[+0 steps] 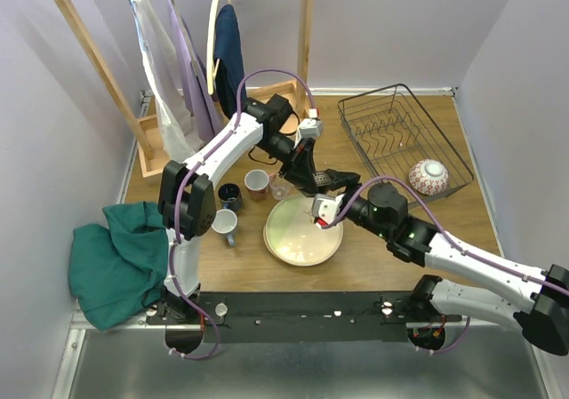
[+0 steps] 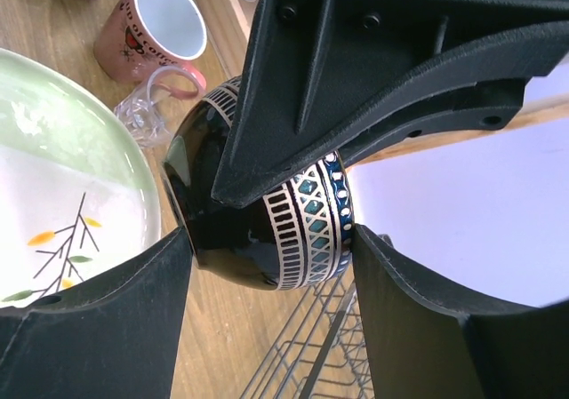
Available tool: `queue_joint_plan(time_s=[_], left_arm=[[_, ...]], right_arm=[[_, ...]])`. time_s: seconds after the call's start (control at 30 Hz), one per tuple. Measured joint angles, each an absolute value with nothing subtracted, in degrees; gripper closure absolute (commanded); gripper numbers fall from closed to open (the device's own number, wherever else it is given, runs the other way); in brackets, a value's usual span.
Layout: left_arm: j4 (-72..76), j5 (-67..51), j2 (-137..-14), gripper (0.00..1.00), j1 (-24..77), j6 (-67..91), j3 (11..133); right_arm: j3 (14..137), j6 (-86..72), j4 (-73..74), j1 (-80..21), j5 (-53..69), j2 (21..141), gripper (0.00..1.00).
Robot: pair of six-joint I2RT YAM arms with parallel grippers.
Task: Unload the mixed dishes from the dish rack
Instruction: Pick up the bowl from the dish rack, then place the bowl at the center of the board.
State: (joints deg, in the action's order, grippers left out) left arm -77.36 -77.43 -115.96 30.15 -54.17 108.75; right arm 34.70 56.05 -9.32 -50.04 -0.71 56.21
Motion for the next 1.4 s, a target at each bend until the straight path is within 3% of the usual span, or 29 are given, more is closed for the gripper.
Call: queue_joint_plan(time_s=[0.3, 0.83, 1.17, 1.4], left_arm=[[-77.3, -78.0, -116.0, 1.0, 30.7, -53.9, 109.6], [-77.2, -74.7, -116.0, 1.0, 29.8, -48.0, 113.6], [-49.7, -54.3, -112.1, 1.0, 30.8, -16.4, 103.0], [-41.0, -34.2, -112.2, 1.0, 34.1, -7.3, 103.8]], right_arm=[[34.7, 48.1, -4.9, -50.2, -6.4, 51.9, 0.0], [38.2, 28.0, 2.5, -49.7, -22.9, 53.9, 0.0], [47.1, 9.7, 9.7, -44.1, -29.5, 61.7, 0.0], [50.4, 1.1, 13.5, -37.6, -32.0, 63.9, 0.0]])
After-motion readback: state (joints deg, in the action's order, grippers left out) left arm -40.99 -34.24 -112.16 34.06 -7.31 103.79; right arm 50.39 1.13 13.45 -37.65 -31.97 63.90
